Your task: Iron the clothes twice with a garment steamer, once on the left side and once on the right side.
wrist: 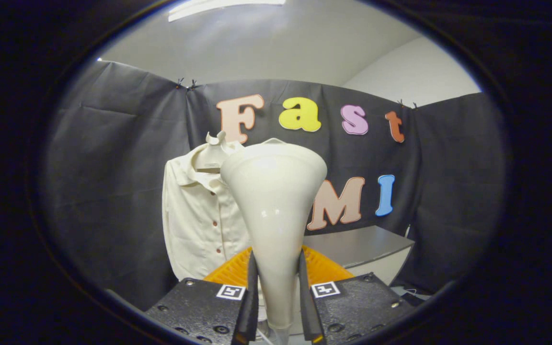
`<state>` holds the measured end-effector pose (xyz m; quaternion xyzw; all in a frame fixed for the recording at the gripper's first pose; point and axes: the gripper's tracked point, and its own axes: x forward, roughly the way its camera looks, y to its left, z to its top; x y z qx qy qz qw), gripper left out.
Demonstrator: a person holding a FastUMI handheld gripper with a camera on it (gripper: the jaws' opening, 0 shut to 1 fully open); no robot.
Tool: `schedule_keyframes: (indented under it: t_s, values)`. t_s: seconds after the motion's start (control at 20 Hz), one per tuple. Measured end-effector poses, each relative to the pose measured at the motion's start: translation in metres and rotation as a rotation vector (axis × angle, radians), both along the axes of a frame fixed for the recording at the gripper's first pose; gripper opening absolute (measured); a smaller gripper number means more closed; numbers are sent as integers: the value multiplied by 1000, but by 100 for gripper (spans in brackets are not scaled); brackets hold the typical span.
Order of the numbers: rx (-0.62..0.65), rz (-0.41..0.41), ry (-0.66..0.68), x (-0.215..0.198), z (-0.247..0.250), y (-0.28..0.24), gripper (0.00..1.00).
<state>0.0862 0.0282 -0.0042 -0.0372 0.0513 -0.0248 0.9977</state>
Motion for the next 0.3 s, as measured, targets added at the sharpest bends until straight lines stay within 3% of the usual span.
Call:
schedule_keyframes:
  t_s: [0.3]
  values:
    - [-16, 32, -2, 3, -2, 30, 36]
